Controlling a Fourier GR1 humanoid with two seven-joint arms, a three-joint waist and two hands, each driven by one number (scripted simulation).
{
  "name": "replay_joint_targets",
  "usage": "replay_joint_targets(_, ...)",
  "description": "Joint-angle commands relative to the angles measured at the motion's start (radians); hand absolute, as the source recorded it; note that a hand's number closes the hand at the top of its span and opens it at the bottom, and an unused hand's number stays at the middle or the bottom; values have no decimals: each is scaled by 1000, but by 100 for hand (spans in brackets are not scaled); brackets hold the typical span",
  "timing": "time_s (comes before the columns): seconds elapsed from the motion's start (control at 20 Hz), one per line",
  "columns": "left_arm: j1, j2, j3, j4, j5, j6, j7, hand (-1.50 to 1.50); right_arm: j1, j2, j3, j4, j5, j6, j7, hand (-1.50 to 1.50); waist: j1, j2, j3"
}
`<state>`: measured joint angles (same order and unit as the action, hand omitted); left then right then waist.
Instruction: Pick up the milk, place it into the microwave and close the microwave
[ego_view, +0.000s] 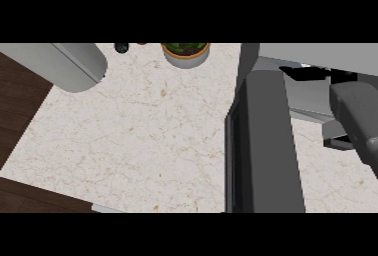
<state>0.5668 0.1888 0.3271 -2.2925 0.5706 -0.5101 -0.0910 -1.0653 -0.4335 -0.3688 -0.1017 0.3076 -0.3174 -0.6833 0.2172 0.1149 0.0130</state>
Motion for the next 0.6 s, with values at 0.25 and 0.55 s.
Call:
replay_joint_targets(0.25, -3, 20, 5, 20, -1, -12, 14, -150, -37, 51, -38, -12, -42, 83, -38, -150, 17, -13, 1)
replay_joint_targets(0.55, -53, 29, -2, 25, -18, 10, 26, -150, -87, 116, 51, 38, 50, 58, 59, -150, 23, -10, -7)
